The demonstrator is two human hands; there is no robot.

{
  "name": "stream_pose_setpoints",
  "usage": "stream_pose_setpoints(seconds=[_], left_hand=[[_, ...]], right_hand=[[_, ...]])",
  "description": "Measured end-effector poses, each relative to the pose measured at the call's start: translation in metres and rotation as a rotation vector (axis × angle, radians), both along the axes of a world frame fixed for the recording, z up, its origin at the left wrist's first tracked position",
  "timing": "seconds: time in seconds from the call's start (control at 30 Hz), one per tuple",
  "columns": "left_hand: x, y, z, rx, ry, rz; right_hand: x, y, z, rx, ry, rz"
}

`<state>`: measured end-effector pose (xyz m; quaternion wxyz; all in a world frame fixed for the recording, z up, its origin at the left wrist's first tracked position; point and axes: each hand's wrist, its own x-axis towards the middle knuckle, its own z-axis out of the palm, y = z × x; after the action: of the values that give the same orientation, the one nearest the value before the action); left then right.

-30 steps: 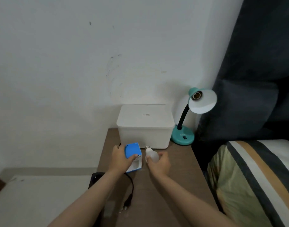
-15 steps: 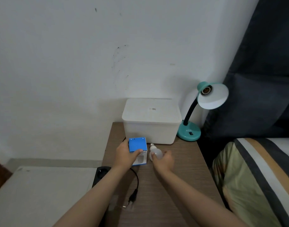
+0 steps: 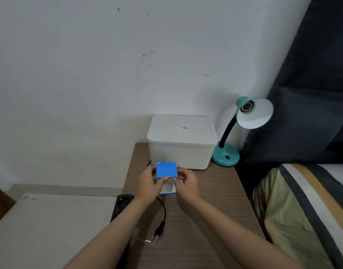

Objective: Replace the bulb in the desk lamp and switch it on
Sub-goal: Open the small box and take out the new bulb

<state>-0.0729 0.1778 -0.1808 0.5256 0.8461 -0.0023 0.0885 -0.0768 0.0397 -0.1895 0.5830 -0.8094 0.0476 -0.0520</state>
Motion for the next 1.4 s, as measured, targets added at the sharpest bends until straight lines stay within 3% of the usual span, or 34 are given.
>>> stream_pose_setpoints(seconds=[0.33, 0.6, 0.77, 0.9, 1.13, 1.4], left_hand=[[0.001, 0.005, 0.004, -0.032, -0.020, -0.074], [0.012, 0.018, 0.011, 0.122, 0.011, -0.242], [0.021, 0.023, 0.016, 0.222, 0.054, -0.284], [0.024, 0.025, 0.016, 0.201, 0.083, -0.297], [0.026, 0.027, 0.018, 0.127, 0.145, -0.313], [0.026, 0.029, 0.018, 0.070, 0.192, -0.311]], right_hand=[[-0.003, -0.005, 0.011, 0.113, 0.011, 0.086], [0.013, -0.018, 0.029, -0.211, 0.002, 0.339], [0.018, -0.021, 0.030, -0.292, -0.031, 0.290], [0.025, -0.017, 0.034, -0.396, -0.132, 0.245], [0.045, -0.002, 0.045, -0.652, -0.032, 0.302], [0.055, 0.006, 0.056, -0.764, 0.056, 0.350]])
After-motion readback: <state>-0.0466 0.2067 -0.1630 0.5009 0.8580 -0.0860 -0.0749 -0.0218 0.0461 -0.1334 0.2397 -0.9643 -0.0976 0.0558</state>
